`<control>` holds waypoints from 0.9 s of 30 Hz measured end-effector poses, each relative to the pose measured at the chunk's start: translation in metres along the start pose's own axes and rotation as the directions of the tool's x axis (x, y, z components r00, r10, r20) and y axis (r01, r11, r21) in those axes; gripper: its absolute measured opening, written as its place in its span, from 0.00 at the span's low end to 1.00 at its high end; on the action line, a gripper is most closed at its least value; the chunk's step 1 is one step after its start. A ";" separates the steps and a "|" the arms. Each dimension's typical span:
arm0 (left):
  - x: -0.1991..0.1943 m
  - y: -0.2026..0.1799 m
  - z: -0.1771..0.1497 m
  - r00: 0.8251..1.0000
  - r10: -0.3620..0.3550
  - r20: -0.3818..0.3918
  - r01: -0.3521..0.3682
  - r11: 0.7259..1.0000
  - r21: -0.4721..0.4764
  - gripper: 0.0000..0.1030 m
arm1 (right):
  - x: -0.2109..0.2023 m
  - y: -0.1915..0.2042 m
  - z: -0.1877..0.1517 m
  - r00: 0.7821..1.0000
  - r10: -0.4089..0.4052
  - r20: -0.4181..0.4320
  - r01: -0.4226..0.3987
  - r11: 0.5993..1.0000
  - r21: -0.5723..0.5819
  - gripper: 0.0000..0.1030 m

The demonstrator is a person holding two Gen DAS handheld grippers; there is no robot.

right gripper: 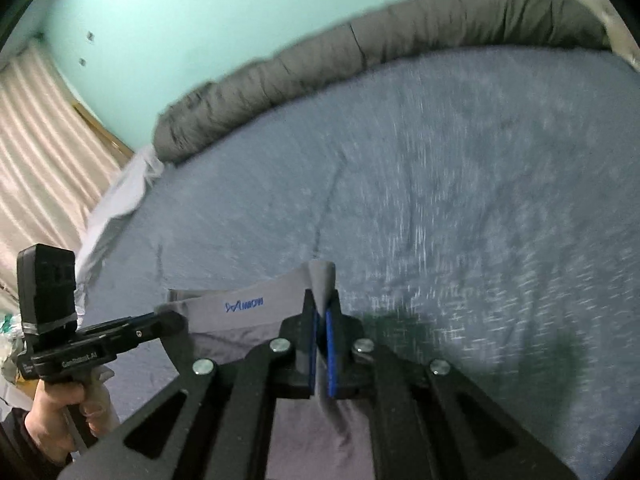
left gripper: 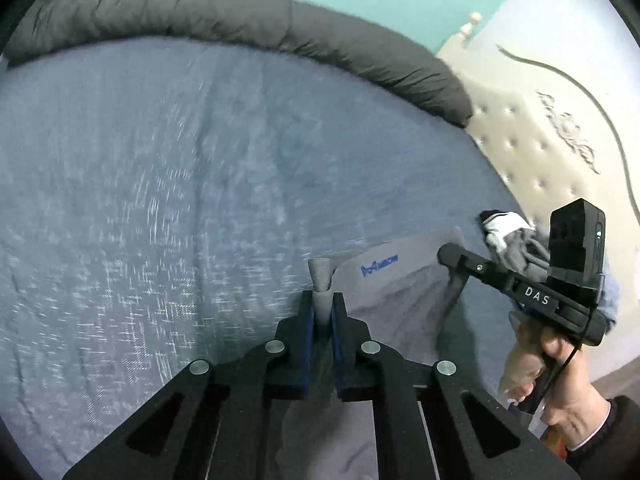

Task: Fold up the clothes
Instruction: 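Lift the folded garment with both grippers and carry it toward the headboard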

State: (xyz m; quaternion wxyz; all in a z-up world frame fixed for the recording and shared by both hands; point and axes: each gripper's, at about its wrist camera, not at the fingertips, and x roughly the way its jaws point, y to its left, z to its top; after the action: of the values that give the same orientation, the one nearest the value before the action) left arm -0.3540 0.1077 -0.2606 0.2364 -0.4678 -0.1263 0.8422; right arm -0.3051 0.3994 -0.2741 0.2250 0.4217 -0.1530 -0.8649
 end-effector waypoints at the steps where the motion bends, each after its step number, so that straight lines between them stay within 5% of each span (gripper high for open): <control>1: -0.010 -0.009 0.001 1.000 -0.002 0.013 0.002 1.000 0.014 0.07 | -0.015 0.006 0.001 1.000 0.006 0.028 -0.005 1.000 -0.013 0.03; 16: -0.145 -0.152 0.026 0.981 -0.067 0.180 0.026 0.975 0.220 0.07 | -0.199 0.059 0.036 0.957 0.015 0.288 0.026 0.990 -0.138 0.03; 27: -0.203 -0.268 0.036 0.955 -0.216 0.203 0.137 0.929 0.343 0.07 | -0.334 0.069 0.040 0.911 -0.062 0.409 0.141 0.976 -0.165 0.03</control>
State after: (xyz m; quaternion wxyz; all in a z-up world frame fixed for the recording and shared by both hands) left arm -0.2179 0.2330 0.0222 0.3686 -0.3050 -0.0550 0.8764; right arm -0.1373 0.5165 0.0016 0.1828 0.2194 -0.0902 -0.9541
